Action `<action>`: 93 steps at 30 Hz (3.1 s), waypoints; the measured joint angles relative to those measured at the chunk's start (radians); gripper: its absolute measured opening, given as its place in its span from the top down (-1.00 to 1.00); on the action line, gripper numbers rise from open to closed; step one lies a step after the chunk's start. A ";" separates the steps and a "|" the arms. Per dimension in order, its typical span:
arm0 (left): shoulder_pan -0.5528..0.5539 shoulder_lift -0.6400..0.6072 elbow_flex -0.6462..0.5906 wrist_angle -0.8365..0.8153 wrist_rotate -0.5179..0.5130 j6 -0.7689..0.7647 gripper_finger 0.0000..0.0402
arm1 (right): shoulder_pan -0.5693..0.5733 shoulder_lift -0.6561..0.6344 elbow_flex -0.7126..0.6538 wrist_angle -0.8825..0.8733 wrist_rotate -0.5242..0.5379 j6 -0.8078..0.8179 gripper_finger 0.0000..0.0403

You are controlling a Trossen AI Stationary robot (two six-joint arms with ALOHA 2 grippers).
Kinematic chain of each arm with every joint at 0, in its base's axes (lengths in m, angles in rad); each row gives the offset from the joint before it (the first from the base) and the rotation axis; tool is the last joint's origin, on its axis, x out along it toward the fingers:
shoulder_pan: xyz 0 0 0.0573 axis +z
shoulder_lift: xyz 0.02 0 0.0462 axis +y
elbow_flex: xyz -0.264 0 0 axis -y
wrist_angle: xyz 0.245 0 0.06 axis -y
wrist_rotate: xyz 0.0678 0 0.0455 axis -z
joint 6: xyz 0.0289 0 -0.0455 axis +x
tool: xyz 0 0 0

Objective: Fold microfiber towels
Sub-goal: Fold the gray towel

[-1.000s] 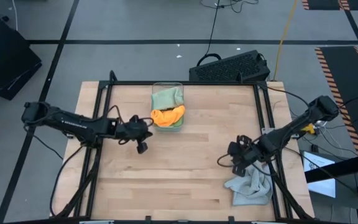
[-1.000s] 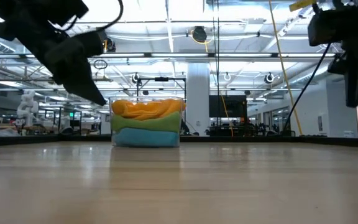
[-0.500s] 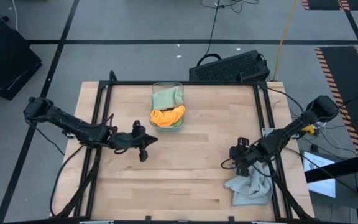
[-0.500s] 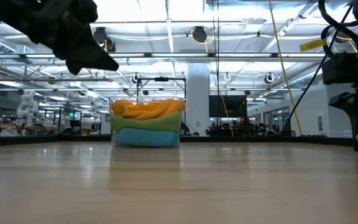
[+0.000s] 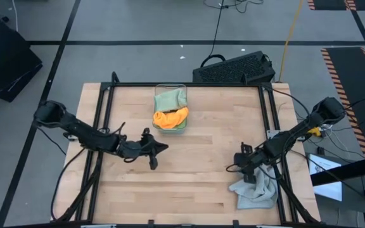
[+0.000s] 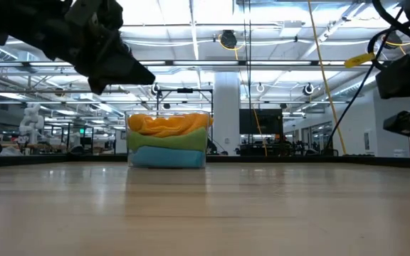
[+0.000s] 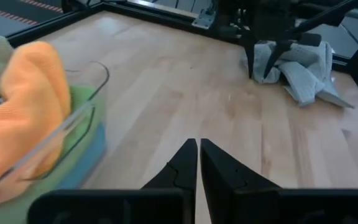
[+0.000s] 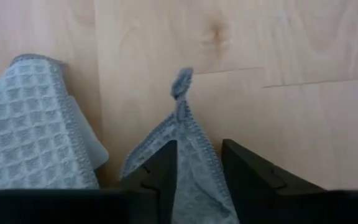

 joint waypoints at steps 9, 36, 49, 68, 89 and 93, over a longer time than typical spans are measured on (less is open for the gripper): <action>0.001 0.132 0.066 0.057 0.004 0.017 0.90 | 0.000 0.006 -0.036 0.069 0.045 0.010 0.97; -0.004 0.206 0.139 0.165 0.065 0.100 0.86 | -0.042 -0.047 0.192 0.349 0.385 -0.456 1.00; -0.026 0.206 0.140 0.408 -0.020 0.242 -0.16 | -0.123 -0.022 0.194 0.783 0.495 -0.729 1.00; 0.060 0.205 0.297 0.237 0.092 0.271 -0.24 | -0.206 0.138 0.194 1.028 0.493 -0.830 1.00; 0.149 0.351 0.298 0.461 0.170 0.345 0.44 | -0.280 0.138 0.194 1.031 0.436 -0.814 1.00; 0.136 0.336 0.298 0.455 0.169 0.391 0.89 | -0.281 0.138 0.194 0.995 0.436 -0.807 1.00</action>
